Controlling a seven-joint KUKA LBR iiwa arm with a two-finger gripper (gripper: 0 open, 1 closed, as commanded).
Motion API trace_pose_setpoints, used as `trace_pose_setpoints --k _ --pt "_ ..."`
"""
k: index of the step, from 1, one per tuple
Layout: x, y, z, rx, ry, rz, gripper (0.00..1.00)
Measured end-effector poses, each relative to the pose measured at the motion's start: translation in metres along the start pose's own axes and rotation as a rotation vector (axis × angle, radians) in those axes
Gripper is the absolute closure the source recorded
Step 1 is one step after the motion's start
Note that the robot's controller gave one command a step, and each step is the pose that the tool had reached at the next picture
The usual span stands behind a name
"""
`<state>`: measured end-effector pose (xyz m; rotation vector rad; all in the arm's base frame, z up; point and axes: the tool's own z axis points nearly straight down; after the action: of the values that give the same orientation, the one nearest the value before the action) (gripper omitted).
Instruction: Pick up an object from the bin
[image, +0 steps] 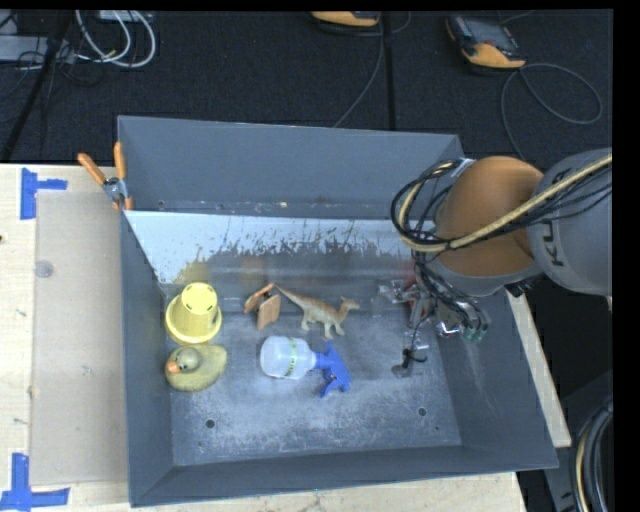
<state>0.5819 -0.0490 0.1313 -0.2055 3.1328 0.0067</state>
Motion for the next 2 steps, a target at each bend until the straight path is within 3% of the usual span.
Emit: trace_pose_setpoints --k 1,2 --pt "0.008 0.025 0.036 0.003 0.004 0.069 0.0" --pt "0.004 0.042 0.051 0.002 0.006 0.141 0.0"
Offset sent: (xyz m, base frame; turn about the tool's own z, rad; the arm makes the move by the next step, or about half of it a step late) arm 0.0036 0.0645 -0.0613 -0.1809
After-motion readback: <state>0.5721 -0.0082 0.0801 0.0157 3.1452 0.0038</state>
